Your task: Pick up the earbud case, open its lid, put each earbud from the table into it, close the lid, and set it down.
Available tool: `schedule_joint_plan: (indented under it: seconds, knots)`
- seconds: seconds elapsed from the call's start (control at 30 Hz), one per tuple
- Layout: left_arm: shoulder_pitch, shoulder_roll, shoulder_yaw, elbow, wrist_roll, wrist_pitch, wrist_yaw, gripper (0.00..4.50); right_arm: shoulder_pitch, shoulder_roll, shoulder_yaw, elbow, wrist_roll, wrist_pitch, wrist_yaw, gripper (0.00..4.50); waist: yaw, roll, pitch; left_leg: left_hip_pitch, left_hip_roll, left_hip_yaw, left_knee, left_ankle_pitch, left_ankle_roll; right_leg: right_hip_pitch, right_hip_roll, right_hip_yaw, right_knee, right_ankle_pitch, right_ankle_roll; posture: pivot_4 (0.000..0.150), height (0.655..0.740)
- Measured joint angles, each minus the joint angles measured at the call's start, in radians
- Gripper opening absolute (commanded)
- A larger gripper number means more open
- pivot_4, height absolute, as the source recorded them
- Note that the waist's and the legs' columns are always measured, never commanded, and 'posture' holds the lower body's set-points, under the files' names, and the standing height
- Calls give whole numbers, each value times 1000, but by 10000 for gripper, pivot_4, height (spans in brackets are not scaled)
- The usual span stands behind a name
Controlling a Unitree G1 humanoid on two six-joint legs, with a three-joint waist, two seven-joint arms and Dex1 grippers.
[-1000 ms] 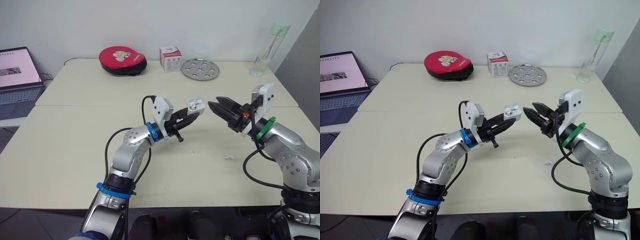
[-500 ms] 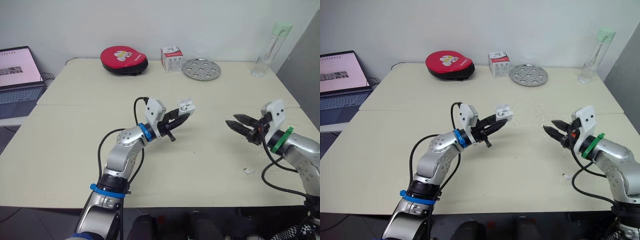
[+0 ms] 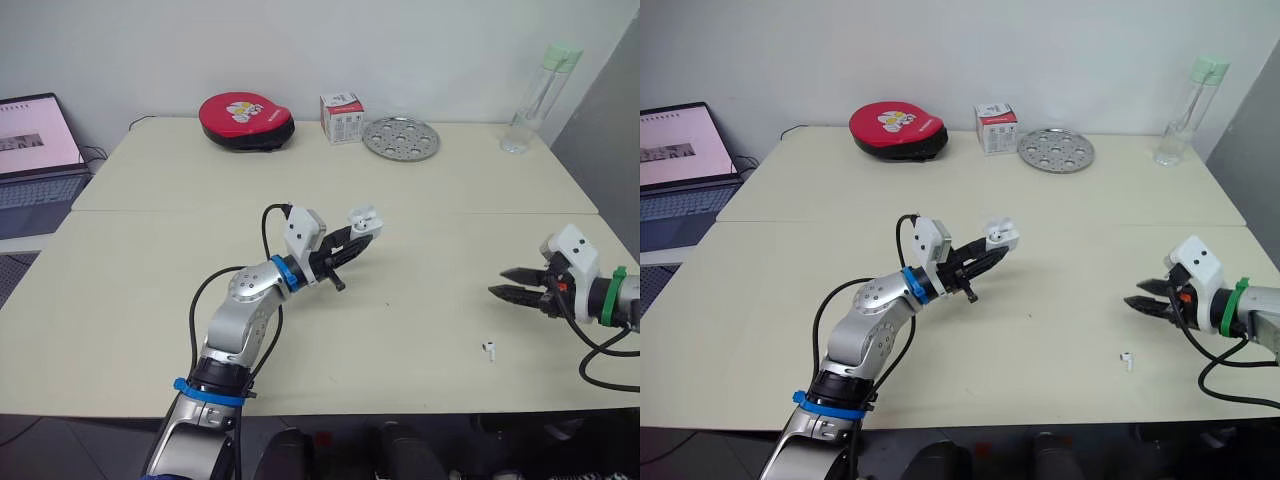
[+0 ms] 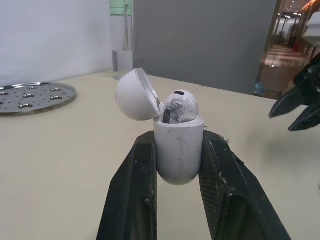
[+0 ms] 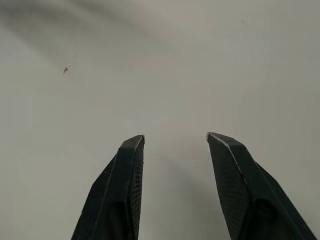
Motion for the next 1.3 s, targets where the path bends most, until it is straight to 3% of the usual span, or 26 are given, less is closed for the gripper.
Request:
schedule_joint_plan:
  seconds: [0.17, 0.37, 0.6, 1.17, 1.3]
  knots:
    - [20, 8, 1, -23, 0, 2, 12, 7461, 45, 132, -112, -235, 90, 350, -187, 20453, 1, 0, 0, 0, 0, 0, 0, 0, 0, 0, 0, 0, 0, 0, 0, 1500, 7400]
    - [31, 7, -3, -33, 0, 19, 20, 7461, 51, 270, -158, -386, 83, 559, -352, 20453, 0, 0, 0, 0, -1, 0, 0, 0, 0, 0, 0, 0, 0, 0, 0, 1500, 7400]
    - [31, 3, -3, -50, -2, 28, 28, 7461, 119, 358, -171, -407, -7, 578, -470, 20453, -2, 0, 0, 0, -1, 0, 0, 0, 0, 0, 0, 0, 0, 0, 1, 1500, 7400]
    - [44, 8, -7, -64, -3, 43, 32, 7461, 138, 487, -157, -444, -12, 602, -558, 20453, -3, 0, 0, 0, 0, -1, -1, 0, 0, 0, 0, -1, -1, 0, 1, 1500, 7400]
    - [44, 8, -7, -65, -3, 44, 32, 7461, 169, 499, -156, -472, -6, 597, -575, 12344, -3, -2, -1, 0, 0, -1, -1, 0, 0, 0, 0, -1, -1, 0, 1, 1500, 7400]
